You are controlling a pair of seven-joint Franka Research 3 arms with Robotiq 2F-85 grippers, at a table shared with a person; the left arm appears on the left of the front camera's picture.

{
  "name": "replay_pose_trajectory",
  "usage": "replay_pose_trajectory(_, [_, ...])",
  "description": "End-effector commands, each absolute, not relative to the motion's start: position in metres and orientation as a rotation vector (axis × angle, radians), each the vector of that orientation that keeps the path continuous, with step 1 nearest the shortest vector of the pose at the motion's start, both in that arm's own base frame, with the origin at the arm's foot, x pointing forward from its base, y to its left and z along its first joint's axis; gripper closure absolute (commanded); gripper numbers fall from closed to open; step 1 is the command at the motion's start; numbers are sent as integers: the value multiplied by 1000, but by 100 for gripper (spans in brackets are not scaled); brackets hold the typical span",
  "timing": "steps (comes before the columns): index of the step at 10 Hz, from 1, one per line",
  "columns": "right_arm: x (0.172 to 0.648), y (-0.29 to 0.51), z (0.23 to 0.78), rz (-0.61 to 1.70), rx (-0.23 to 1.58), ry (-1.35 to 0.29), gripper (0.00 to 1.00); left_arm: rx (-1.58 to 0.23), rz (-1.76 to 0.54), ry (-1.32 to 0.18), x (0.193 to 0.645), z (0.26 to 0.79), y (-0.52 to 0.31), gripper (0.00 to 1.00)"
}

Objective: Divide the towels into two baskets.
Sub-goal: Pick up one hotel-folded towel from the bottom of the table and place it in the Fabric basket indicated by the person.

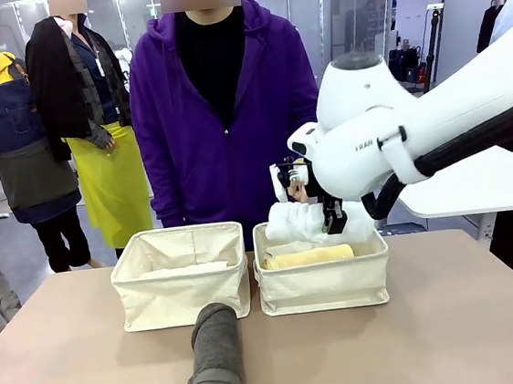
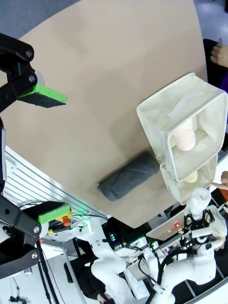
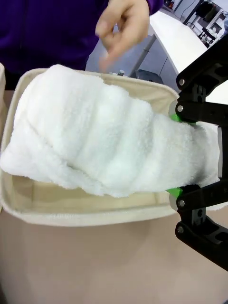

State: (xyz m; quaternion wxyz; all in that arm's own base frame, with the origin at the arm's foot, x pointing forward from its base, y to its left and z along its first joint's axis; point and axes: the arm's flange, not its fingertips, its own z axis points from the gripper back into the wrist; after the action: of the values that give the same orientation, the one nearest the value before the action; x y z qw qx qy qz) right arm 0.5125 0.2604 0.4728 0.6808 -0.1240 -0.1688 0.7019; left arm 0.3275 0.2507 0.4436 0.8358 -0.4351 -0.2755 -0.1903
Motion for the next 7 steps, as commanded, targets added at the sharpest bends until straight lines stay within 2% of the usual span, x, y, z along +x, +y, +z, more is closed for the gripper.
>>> replay_pose_trajectory(1, [531,265,457,1603,-314,-372,59,-927,-387,-588,325,448,250,0])
replay_pose_trajectory(5, [554,262,424,1613,-303,-323,59,-927,-387,-588,325,448,250,0])
replay_pose_trajectory(6, [555,263,422,1614,-293,-320,38,-927,-387,-588,325,448,250,0])
replay_pose_trajectory(7, [555,263,421,1614,-292,-318,26,-927,-387,-588,325,448,250,0])
